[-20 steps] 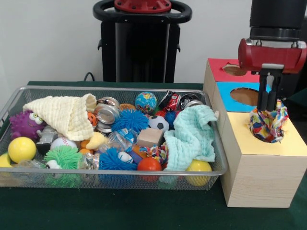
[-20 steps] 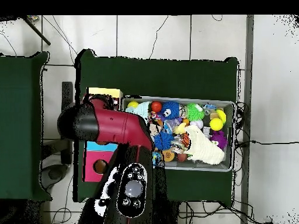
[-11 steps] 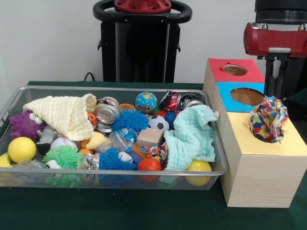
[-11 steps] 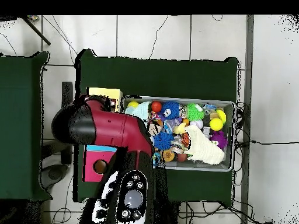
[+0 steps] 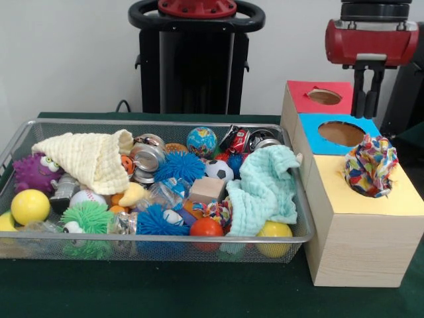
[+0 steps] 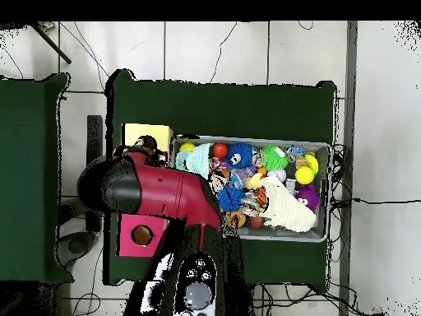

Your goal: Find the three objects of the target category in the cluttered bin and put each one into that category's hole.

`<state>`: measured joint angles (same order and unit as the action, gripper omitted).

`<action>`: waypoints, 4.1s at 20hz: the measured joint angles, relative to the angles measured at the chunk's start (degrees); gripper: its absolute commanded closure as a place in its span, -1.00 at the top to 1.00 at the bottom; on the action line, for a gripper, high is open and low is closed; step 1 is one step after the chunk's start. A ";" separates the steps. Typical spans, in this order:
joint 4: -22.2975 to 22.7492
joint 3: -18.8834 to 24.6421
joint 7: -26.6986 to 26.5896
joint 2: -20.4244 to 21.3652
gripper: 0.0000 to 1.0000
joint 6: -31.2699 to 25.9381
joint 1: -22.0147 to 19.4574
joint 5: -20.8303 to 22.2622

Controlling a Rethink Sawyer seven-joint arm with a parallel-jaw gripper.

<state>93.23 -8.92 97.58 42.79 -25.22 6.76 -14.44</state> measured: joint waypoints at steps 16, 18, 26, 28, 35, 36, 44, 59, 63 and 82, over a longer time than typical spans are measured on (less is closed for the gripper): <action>1.43 0.40 0.00 -1.77 -1.00 -0.05 -0.24 1.18; 1.42 0.47 0.00 -2.31 -1.00 -0.05 -0.19 1.17; 1.41 0.69 0.00 -4.00 -1.00 -0.04 -0.05 1.17; 1.41 0.72 0.00 -4.39 -1.00 -0.05 0.04 1.17; 1.39 0.83 0.00 -5.29 -1.00 -0.04 0.47 1.15; 1.39 0.86 0.00 -5.62 -1.00 -0.04 0.65 1.15; 1.39 1.13 0.00 -6.01 -1.00 -0.04 1.37 1.15; 1.02 1.82 0.00 -7.16 -1.00 -0.04 2.58 1.15; 0.48 1.79 0.00 -8.01 -1.00 -0.03 3.00 1.14; -2.31 0.50 0.00 -9.74 -1.00 -0.01 4.61 1.14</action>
<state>90.93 -8.42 97.58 33.05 -25.23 11.36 -13.30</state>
